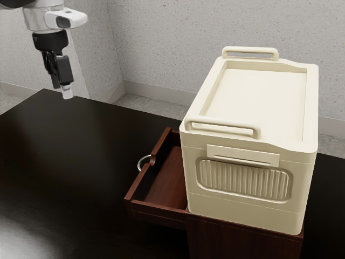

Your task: Push the drawer handle with one arm to close the drawer

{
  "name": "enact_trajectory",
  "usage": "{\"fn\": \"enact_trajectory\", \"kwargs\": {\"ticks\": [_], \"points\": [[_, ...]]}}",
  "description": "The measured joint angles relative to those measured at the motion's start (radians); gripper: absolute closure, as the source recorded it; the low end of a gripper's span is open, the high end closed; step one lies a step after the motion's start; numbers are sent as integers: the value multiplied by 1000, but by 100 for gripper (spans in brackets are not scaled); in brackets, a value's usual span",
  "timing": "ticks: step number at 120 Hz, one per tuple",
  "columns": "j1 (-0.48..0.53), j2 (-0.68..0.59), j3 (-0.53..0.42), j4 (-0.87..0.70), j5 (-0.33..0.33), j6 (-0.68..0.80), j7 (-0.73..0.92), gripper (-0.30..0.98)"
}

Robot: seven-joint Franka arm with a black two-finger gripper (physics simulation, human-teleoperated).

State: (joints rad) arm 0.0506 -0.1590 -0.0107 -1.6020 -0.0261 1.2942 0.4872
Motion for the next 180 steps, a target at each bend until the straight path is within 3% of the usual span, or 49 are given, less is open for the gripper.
{"fn": "enact_trajectory", "kwargs": {"ticks": [18, 24, 32, 44, 63, 78, 87, 116, 139, 180], "points": [[1, 0, -1, 2, 6, -8, 70, 0], [-5, -7, -5, 108, 23, -30, 98, 0], [1, -112, -1, 191, 39, -84, 144, 0], [7, -269, -34, 28, 98, -131, 206, 0], [-34, -435, -58, -489, 128, -10, 291, 0], [-101, -450, -51, -610, 120, 70, 336, 2], [-111, -425, -34, -672, 122, 135, 356, 15], [-73, -165, -18, -712, 86, 479, 435, 51], [-77, 6, -34, -618, 67, 634, 488, 65], [-10, 83, -45, -562, 60, 747, 595, 75]]}}
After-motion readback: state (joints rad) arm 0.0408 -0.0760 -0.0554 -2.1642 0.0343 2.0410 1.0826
